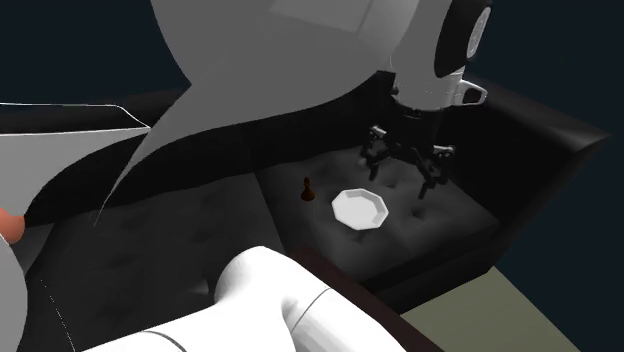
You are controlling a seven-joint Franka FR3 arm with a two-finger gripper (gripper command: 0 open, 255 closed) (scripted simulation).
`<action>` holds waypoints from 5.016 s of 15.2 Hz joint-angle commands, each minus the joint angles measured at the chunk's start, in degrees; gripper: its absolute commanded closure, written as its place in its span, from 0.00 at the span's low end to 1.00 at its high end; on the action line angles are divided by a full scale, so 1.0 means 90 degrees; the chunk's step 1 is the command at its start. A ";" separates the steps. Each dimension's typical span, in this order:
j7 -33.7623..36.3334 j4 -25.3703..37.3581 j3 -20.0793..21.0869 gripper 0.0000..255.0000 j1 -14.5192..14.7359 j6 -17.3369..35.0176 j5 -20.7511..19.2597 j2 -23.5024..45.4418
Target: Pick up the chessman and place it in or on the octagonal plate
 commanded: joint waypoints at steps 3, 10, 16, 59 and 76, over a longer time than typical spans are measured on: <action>0.0490 -0.0360 0.0400 0.00 0.0212 0.0852 0.0383 0.0354; 0.1314 -0.0531 0.1138 0.00 0.0527 0.2404 0.0907 0.1467; 0.2092 -0.0286 0.1783 0.00 0.0642 0.3726 0.1017 0.2787; 0.6301 0.3371 0.1282 1.00 0.2410 0.6439 -0.2348 0.8682; 0.5979 0.3171 0.1753 1.00 0.2046 0.5692 -0.1883 0.7738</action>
